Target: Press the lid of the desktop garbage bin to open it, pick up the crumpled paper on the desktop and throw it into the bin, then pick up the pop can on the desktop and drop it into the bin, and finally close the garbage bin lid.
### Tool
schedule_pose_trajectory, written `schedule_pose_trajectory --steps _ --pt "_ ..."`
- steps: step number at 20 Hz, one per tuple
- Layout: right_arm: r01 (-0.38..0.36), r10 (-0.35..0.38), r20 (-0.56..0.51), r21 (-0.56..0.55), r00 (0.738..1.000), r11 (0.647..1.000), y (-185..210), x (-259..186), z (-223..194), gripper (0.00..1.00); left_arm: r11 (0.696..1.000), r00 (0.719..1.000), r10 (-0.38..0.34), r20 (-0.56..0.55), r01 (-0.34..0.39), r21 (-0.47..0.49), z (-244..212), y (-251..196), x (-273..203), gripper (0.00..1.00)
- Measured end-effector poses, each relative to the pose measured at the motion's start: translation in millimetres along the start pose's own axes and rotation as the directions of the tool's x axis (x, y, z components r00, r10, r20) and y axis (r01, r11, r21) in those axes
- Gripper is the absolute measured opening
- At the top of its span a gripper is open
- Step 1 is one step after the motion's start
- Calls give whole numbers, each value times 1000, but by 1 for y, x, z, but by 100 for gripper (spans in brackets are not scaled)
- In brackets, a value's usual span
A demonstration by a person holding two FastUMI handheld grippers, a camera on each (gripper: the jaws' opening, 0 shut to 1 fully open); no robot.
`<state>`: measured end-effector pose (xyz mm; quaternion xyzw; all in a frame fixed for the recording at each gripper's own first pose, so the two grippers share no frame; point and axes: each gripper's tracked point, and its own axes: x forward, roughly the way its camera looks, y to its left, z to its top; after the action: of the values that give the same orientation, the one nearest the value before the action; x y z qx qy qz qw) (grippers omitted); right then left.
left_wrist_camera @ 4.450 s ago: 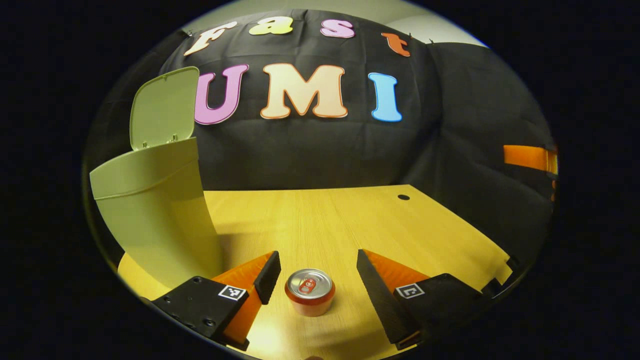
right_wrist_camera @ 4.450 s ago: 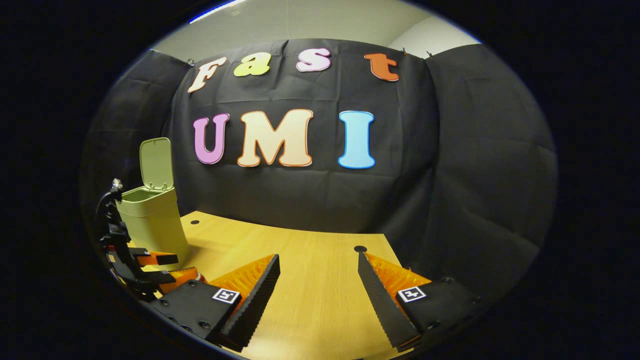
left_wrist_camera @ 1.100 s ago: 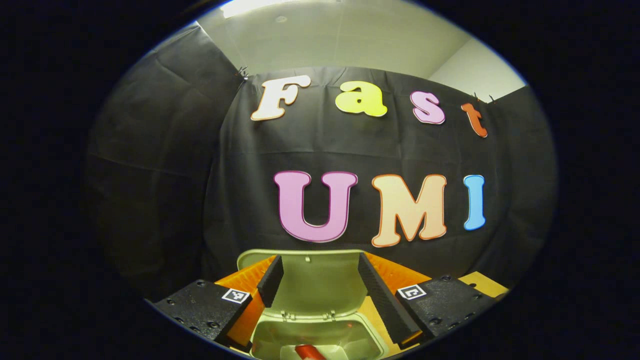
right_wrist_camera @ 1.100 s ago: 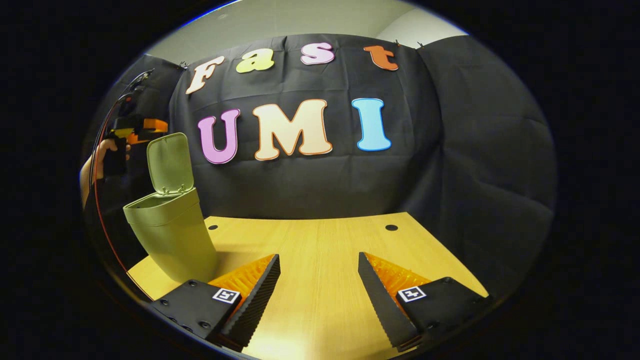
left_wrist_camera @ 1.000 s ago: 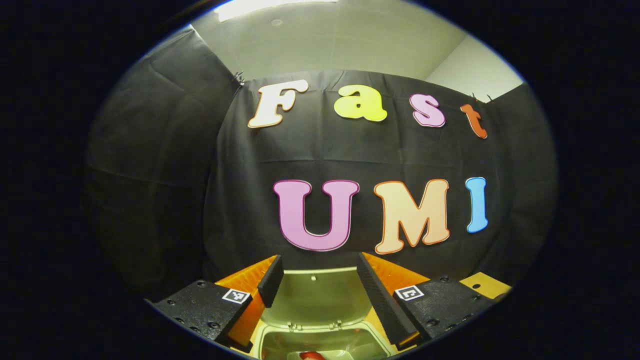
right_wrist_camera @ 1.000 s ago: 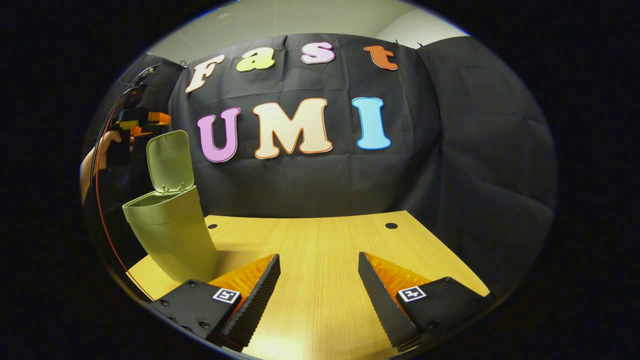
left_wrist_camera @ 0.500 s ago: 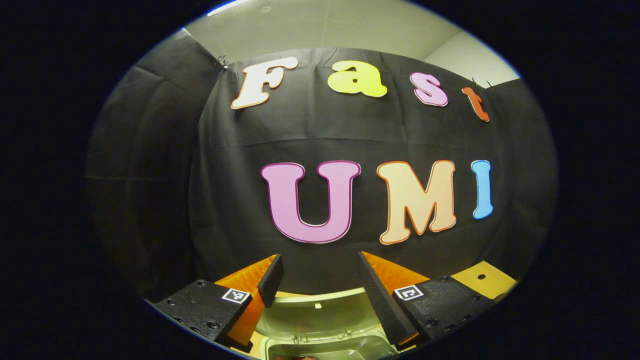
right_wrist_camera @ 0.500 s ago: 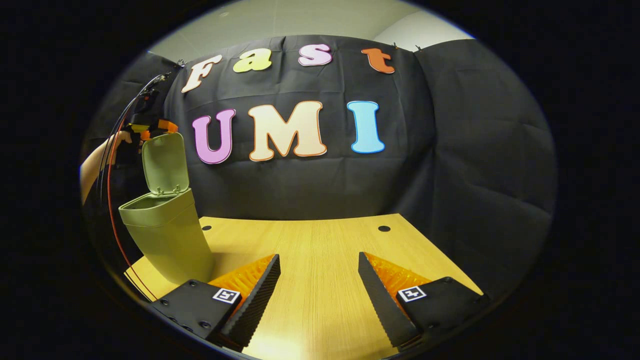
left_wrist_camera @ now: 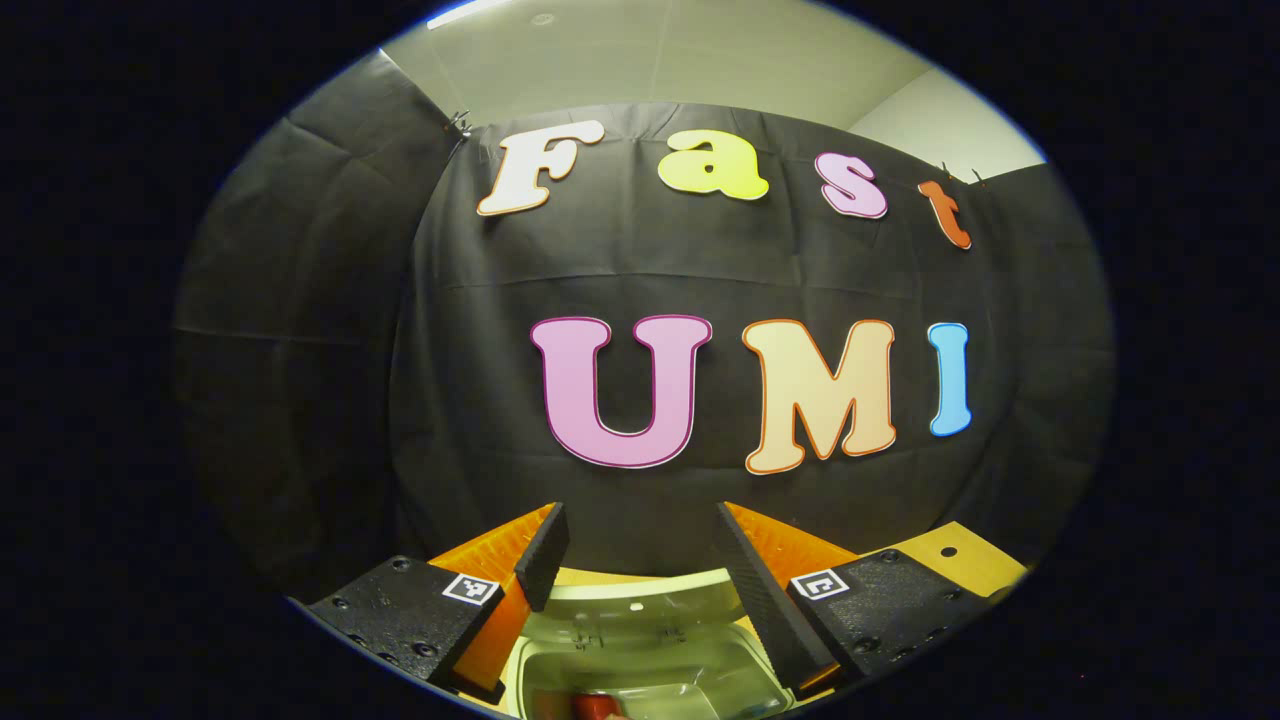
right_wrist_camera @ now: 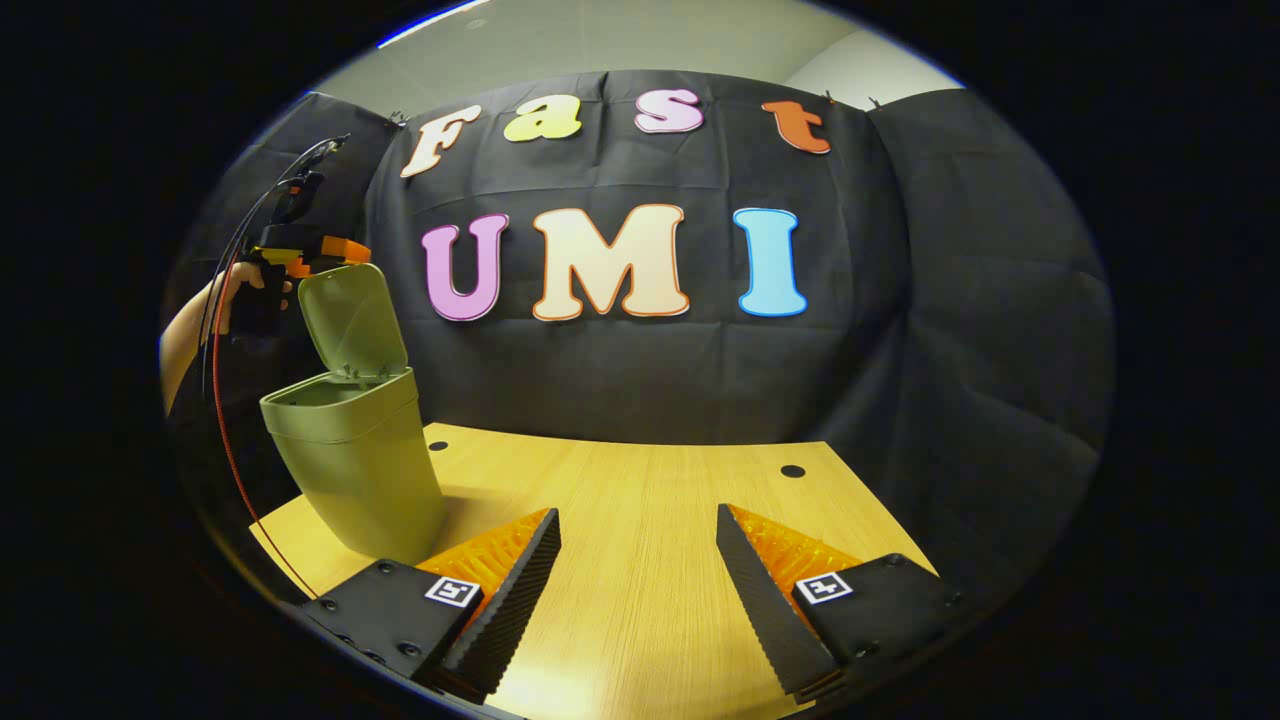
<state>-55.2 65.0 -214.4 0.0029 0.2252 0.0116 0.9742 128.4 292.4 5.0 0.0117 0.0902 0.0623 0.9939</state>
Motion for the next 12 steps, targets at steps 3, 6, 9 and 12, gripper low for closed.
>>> schedule_pose_trajectory --steps 3,6,9,12 --pt "-66 66 -12 -34 998 997 4 8 1 98 1000 1000 29 -13 -29 -13 -15 -3 -26 90" --pt "-95 94 -20 -35 995 995 4 12 2 100 999 999 46 -27 -46 -18 -27 -6 -39 90" --pt "-121 120 -34 -24 992 992 7 15 -1 98 998 998 53 -44 -54 -23 -39 -10 -50 92" --pt "-141 140 -34 -32 990 989 13 16 0 98 996 995 53 -80 -58 -66 -57 -14 -59 94"
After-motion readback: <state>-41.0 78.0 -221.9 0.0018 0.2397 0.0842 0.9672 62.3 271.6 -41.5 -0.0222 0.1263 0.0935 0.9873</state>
